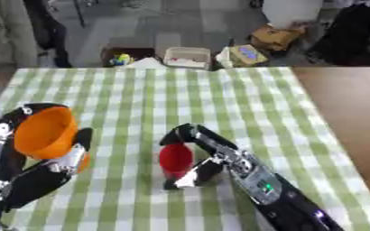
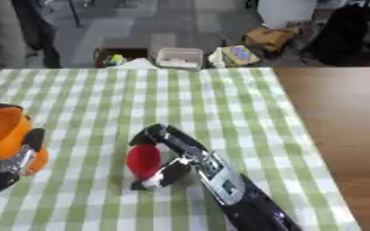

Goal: Pour the contents of one cup into another cup.

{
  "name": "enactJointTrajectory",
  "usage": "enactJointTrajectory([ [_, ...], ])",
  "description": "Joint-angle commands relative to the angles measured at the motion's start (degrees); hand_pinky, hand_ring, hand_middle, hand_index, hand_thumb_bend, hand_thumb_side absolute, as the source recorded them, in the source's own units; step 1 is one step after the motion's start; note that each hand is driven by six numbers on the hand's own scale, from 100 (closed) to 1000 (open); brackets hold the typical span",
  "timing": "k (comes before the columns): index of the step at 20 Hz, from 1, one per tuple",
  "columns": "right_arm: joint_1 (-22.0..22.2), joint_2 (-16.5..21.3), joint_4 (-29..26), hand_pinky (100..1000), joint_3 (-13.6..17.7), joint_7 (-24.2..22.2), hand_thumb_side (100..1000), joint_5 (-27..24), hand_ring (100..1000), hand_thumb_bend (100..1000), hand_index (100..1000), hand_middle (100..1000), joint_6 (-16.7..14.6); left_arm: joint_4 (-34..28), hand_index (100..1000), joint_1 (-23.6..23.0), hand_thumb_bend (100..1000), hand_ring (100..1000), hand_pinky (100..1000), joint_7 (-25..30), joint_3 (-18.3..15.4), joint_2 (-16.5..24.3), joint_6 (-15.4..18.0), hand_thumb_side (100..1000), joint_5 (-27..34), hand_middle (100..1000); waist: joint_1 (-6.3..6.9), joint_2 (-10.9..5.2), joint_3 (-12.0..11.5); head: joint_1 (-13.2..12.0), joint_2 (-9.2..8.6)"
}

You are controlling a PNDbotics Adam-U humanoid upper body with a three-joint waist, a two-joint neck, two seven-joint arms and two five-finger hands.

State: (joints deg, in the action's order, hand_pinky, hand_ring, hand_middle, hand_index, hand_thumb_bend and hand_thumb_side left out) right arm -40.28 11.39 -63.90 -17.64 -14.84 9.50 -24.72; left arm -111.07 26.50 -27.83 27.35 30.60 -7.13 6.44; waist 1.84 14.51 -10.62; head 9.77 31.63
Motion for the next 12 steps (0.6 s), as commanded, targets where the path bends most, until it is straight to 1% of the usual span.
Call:
enactJointTrajectory([
  [1,-0.6,-0.3,0.0,588,0.4,0.9,183,-1.8,578,710,718,555,0.4,-1.2,616,0.9,100,679,100,0.0,-0.3,0.4,-0.2,103,0.0,402,0.28,-0.73,-0.1,0.1,-0.60],
  [5,-0.2,-0.8,0.5,578,0.4,2.9,135,-1.7,562,690,693,526,0.4,-1.6,616,1.1,100,680,100,0.1,-0.3,0.3,-0.3,104,0.1,403,0.48,-0.58,-0.5,0.3,-0.66],
  [7,-0.1,-0.9,0.8,564,0.4,4.0,103,-1.4,535,664,670,502,0.4,-1.7,616,1.1,100,680,100,0.2,-0.4,0.3,-0.4,104,0.1,403,0.56,-0.54,-0.6,0.3,-0.64],
  [12,0.1,-0.7,0.8,522,0.3,6.1,100,-0.7,434,582,572,399,0.9,-2.0,616,1.2,100,681,100,0.1,-0.4,0.4,-0.6,104,0.3,403,0.42,-0.57,-0.7,0.4,-0.52],
])
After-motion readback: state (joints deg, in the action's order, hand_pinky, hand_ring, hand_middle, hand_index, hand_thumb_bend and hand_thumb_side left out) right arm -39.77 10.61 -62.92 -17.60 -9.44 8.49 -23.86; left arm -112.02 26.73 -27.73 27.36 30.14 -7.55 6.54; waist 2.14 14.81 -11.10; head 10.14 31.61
